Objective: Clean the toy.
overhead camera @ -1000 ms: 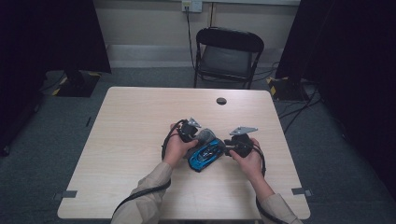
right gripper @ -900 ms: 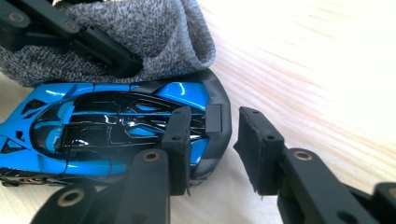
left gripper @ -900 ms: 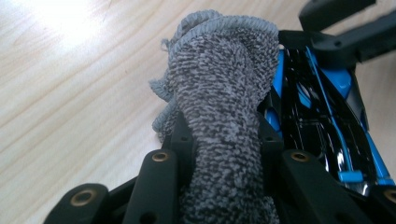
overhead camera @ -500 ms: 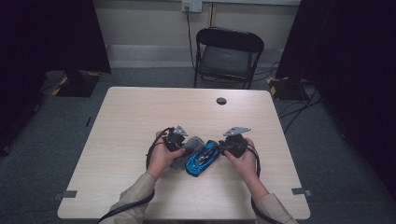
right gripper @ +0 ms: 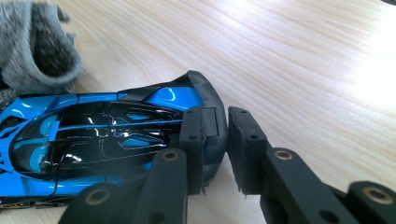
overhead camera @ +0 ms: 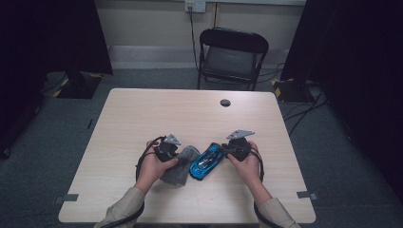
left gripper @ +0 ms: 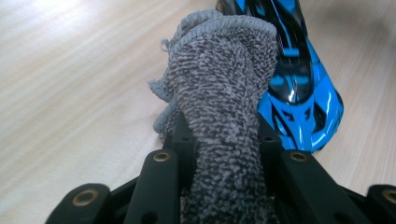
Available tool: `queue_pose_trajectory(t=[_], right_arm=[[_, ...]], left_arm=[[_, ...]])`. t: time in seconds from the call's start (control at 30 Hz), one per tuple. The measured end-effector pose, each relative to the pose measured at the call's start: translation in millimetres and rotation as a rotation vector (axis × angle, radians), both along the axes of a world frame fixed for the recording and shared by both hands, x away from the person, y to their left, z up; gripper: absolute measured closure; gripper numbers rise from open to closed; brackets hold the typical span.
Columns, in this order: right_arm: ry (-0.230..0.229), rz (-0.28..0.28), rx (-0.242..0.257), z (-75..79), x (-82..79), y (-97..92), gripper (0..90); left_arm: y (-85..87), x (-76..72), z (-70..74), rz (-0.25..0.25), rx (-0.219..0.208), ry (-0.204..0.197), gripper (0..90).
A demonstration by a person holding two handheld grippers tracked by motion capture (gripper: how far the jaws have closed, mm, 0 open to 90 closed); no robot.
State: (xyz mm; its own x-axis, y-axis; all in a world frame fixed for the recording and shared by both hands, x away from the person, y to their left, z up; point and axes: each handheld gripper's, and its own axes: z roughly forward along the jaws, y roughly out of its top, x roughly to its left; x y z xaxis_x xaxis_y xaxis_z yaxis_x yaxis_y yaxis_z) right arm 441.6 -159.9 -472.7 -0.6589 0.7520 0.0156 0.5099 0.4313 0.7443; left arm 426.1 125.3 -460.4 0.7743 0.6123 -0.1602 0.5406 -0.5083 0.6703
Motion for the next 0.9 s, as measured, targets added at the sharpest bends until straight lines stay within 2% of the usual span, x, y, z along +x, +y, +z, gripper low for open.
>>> queue_pose_trajectory(t=[0.17,0.23,0.37,0.5,0.63,0.7,0.9], right_arm=[[-0.001,0.003,0.008,-0.8,0.2,-1.3,76.7],[0.002,0.004,0.016,-1.2,0.6,-2.3,76.7],[0.002,-0.001,0.021,-1.5,1.1,-3.5,76.8],[0.003,0.001,0.028,-2.0,1.6,-4.5,76.9],[0.001,-0.001,0.027,-2.0,1.3,-4.1,76.9],[0.001,-0.001,0.025,-1.9,1.3,-3.9,76.9],[-0.005,0.001,0.013,-1.5,0.6,-2.5,76.8]], left_arm=[[-10.8,19.8,7.9,0.045,-0.016,-0.022,69.5],[-19.0,28.1,6.1,0.048,-0.003,-0.02,69.5],[-35.3,42.0,0.3,0.072,-0.022,-0.03,69.4],[-50.5,52.8,-3.9,0.058,-0.004,-0.026,69.2],[-61.6,55.8,-9.0,0.049,0.005,-0.01,69.1],[-64.0,54.9,-11.6,0.025,0.005,-0.003,69.3],[-58.7,49.7,-10.5,0.002,0.014,0.001,69.6]])
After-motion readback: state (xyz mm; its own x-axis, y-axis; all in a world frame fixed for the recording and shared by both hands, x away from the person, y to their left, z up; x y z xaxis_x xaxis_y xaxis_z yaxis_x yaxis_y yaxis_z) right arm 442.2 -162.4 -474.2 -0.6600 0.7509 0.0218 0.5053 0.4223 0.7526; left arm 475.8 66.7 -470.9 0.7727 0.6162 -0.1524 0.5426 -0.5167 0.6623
